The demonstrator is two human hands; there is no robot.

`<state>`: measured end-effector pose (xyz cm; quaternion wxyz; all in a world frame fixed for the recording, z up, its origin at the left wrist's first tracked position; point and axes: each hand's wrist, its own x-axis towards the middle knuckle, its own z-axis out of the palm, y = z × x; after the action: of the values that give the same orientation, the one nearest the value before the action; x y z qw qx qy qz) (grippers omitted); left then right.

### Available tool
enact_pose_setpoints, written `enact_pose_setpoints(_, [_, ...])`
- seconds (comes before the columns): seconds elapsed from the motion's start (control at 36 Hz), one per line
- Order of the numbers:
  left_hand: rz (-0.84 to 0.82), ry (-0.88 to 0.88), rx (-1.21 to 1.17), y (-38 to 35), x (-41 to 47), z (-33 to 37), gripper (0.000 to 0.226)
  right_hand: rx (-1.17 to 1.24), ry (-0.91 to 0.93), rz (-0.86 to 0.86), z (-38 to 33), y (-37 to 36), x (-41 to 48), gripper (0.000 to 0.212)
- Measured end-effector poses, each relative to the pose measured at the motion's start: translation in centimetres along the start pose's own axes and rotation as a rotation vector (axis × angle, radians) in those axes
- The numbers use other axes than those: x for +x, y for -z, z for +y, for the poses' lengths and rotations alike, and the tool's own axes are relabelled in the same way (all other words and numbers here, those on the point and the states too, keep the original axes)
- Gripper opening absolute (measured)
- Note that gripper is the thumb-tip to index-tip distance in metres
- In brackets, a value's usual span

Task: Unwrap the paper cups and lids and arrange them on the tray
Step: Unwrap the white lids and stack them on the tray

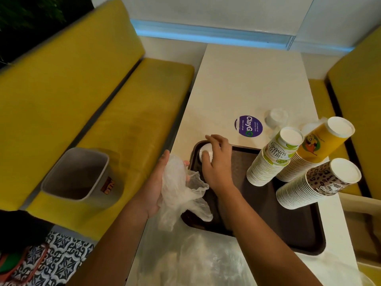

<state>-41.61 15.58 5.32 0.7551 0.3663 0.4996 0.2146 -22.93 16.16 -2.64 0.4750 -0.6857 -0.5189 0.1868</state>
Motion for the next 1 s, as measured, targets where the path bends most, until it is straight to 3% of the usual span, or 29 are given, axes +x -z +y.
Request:
enact_pose_setpoints(0.06, [-0.004,-0.003,-0.019,0.1,0.0,-0.1,0.111,0.175,0.073,-0.098,-2.6,1.3,-1.0,0.046])
enact_pose_setpoints(0.17, [-0.032,-0.043,-0.098,-0.8,-0.4,0.0,0.083,0.236,0.241,-0.454,-5.4,3.0,-2.9,0.070])
enact_pose_setpoints(0.28, [-0.006,-0.106,-0.064,-1.3,-0.6,0.0,0.092,0.201,0.220,-0.579,-5.5,3.2,-4.1,0.088])
enact_pose_setpoints(0.33, [0.002,-0.098,-0.049,-1.4,-0.9,0.0,0.091,0.187,0.227,-0.565,-5.4,3.3,-4.5,0.088])
enact_pose_setpoints(0.39, [-0.003,-0.076,-0.032,-1.6,-1.2,0.0,0.075,0.178,0.245,-0.541,-5.4,3.3,-4.9,0.089])
enact_pose_setpoints(0.44, [-0.004,-0.035,-0.007,-1.8,-1.5,-0.1,0.077,0.201,0.221,-0.496,-5.3,3.3,-5.1,0.090])
enact_pose_setpoints(0.67, [-0.054,-0.023,0.106,-2.3,-2.3,0.3,0.041,0.590,-0.155,-0.327,-5.8,3.6,-5.7,0.074])
enact_pose_setpoints(0.86, [0.051,-0.075,0.250,-2.6,-2.2,0.2,0.037,0.890,-0.369,-0.217,-5.2,3.3,-4.5,0.057])
enact_pose_setpoints(0.92, [0.077,-0.059,0.265,-2.4,-2.0,0.1,0.043,0.793,-0.406,-0.147,-4.1,3.0,-3.6,0.060])
enact_pose_setpoints(1.0, [0.096,-0.028,0.241,-2.0,-1.9,0.0,0.066,0.318,-0.313,-0.074,-2.8,3.0,-1.7,0.084])
